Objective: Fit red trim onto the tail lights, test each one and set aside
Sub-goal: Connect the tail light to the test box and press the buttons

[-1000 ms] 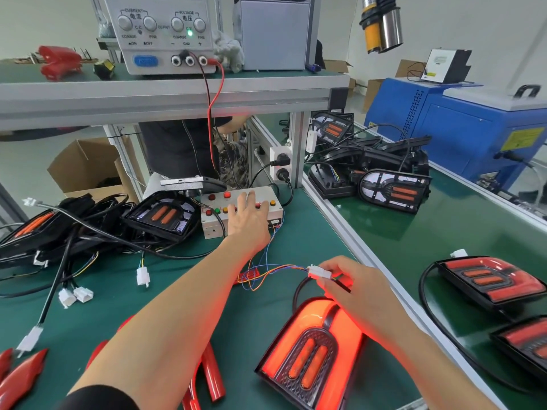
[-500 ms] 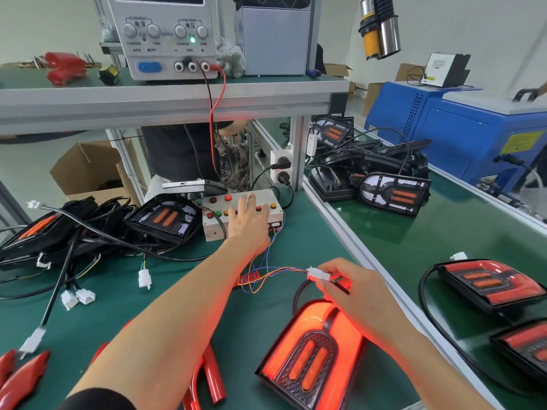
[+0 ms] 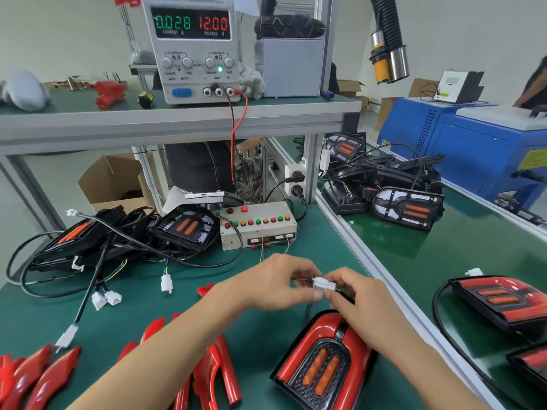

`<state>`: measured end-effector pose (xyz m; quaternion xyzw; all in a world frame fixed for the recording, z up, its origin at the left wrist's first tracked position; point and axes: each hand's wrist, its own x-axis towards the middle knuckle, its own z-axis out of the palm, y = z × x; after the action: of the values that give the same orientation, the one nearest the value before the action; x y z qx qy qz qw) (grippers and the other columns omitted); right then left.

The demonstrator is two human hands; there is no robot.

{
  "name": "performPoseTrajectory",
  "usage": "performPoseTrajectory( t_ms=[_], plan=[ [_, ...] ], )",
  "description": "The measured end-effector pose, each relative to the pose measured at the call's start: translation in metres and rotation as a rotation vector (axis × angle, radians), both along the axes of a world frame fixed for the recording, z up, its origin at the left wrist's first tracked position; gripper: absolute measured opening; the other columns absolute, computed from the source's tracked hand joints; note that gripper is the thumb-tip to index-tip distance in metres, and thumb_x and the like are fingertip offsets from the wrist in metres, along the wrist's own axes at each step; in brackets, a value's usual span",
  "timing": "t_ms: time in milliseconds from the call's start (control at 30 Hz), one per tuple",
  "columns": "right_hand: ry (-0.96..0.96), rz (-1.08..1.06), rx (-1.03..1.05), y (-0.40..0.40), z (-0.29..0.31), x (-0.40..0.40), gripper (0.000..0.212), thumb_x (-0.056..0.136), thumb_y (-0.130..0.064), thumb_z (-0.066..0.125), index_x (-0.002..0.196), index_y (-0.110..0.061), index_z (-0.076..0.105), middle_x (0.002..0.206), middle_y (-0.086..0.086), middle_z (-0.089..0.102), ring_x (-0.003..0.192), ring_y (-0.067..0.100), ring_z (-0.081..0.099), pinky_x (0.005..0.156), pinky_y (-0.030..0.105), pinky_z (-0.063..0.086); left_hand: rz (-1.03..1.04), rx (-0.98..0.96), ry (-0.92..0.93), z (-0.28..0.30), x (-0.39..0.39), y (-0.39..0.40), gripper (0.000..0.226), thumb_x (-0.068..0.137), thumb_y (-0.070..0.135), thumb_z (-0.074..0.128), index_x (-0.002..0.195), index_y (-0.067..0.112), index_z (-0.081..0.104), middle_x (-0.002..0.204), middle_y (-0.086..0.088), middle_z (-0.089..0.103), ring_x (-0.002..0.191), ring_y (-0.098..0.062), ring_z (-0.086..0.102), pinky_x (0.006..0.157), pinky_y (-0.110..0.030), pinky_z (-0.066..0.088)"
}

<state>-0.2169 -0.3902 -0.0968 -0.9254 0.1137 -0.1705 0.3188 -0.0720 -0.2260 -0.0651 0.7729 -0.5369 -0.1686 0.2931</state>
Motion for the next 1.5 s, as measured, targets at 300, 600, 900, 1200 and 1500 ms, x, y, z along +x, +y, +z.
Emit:
performPoseTrajectory(
  t_ms=[300,600,900,1200,1500],
  plan=[
    [0.024,0.111,-0.147,0.012,0.011,-0.006,0.031,0.080,-0.071,0.046,0.092,-0.043,0.054,0.084,-0.034,0.060,0.082,-0.009,0.056,0.067,0.013,0.039,-0.098,-0.162,-0.403,-0.006,-0.012,0.016,0.016,0.094,0.022,0.067,0.105,0.010,0.068,0.092,-0.005,0.068,0.088,-0.024,0.060,0.079,-0.042,0.048],
    [-0.046,0.195,-0.194,0.023,0.008,-0.006,0.036,0.088,-0.072,0.041,0.093,-0.038,0.049,0.068,-0.032,0.051,0.064,0.004,0.051,0.058,0.021,0.034,-0.114,-0.217,-0.392,-0.005,-0.013,0.039,0.019,0.096,0.028,0.067,0.104,0.012,0.067,0.092,0.000,0.067,0.087,-0.018,0.060,0.081,-0.039,0.047],
    [-0.087,0.185,-0.237,0.029,0.008,-0.005,0.048,0.088,-0.079,0.034,0.092,-0.035,0.052,0.065,-0.026,0.050,0.062,0.010,0.056,0.057,0.027,0.037,-0.112,-0.229,-0.477,-0.005,-0.011,0.044,0.017,0.096,0.033,0.064,0.100,0.016,0.065,0.088,0.005,0.063,0.086,-0.016,0.053,0.078,-0.042,0.044],
    [-0.125,0.039,-0.201,0.007,0.011,-0.011,0.025,0.086,-0.063,0.050,0.097,-0.041,0.059,0.084,-0.026,0.067,0.077,0.000,0.063,0.067,0.015,0.046,-0.029,-0.134,-0.614,-0.012,0.004,0.062,0.014,0.096,0.039,0.062,0.098,0.026,0.065,0.090,0.013,0.062,0.092,-0.014,0.052,0.083,-0.037,0.041],
    [0.248,-0.031,-0.214,-0.007,-0.004,0.012,0.017,0.099,-0.044,0.057,0.110,-0.036,0.067,0.102,-0.016,0.071,0.097,0.013,0.066,0.083,0.037,0.053,-0.043,0.198,-0.770,-0.024,-0.020,0.058,0.033,0.091,0.045,0.046,0.100,0.029,0.074,0.089,0.008,0.063,0.096,-0.015,0.050,0.085,-0.035,0.027]
  ],
)
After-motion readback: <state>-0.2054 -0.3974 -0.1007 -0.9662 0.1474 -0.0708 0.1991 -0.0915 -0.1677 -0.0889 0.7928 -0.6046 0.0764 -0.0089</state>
